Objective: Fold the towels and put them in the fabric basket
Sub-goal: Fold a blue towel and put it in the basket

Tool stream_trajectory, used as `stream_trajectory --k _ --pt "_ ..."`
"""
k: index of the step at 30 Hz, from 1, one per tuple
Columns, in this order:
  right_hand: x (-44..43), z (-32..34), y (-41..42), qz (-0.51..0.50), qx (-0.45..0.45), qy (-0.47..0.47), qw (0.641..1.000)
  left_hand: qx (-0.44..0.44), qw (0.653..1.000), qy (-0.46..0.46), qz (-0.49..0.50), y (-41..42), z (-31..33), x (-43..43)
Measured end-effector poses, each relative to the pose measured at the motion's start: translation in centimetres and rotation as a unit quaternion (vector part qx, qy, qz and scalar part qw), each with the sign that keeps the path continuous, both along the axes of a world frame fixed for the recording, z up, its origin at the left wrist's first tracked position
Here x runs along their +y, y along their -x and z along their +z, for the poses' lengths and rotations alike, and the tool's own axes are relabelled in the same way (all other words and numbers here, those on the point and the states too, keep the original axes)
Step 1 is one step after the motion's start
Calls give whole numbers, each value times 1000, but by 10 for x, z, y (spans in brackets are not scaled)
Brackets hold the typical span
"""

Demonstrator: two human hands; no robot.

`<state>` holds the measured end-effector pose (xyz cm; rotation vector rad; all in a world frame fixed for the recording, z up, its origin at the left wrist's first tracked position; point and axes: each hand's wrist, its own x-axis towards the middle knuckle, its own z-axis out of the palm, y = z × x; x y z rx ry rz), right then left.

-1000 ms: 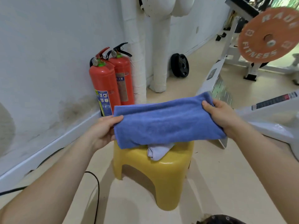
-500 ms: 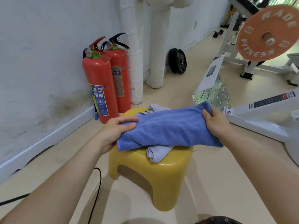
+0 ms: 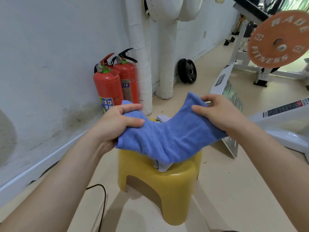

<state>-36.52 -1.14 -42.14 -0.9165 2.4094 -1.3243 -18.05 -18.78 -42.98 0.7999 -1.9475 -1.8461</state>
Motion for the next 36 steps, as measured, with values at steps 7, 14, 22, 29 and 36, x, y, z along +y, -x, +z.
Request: stream_trajectory --k 7,14,22,29,36 --pt "-15 16 -48 141 -23 28 989 101 985 -93 -106 4 23 55" --pt "4 24 -39 141 -74 13 987 32 918 392 -49 2 16 64" --pt "15 46 -49 219 -47 -26 974 -8 811 583 -42 4 24 71" --pt "20 52 -48 273 -99 -5 957 -14 713 701 15 -1 30 69" --pt "25 56 -41 240 -100 150 954 38 920 377 -99 -15 45 52"
